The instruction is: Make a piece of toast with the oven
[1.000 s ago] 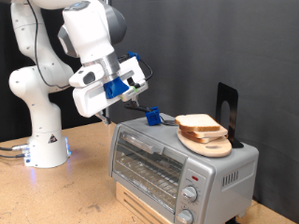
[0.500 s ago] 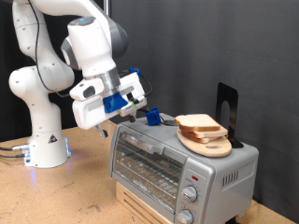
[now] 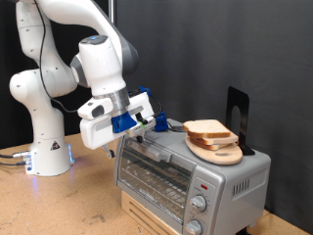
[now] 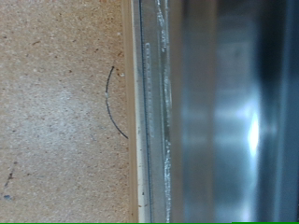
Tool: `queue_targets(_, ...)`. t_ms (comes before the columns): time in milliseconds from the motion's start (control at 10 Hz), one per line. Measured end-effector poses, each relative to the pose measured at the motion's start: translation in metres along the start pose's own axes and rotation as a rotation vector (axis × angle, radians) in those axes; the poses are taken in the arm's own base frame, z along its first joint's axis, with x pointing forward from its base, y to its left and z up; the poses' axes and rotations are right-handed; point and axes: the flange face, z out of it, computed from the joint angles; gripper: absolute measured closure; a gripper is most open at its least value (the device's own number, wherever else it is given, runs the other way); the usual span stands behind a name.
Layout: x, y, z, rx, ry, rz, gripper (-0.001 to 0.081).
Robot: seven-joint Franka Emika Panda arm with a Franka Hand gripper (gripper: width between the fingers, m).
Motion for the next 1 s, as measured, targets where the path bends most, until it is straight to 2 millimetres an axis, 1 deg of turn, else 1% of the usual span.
queue_targets(100,0.007,0.006,-0.002,-0.012,0.015,-0.001,0.0001)
queue_targets(300,0.027,0.027,-0.006,-0.046,0.053,0.017,0.0001)
queue_targets(500,0.045,0.046,-0.001,-0.065,0.082,0.066,0.0001)
queue_targets(600,0.052,0.053,0.004,-0.072,0.088,0.087,0.0001)
queue_targets(800,0.065,0.058,0.015,-0.069,0.098,0.131,0.0001)
queue_targets(1000,0.077,0.056,0.019,-0.058,0.094,0.145,0.0001)
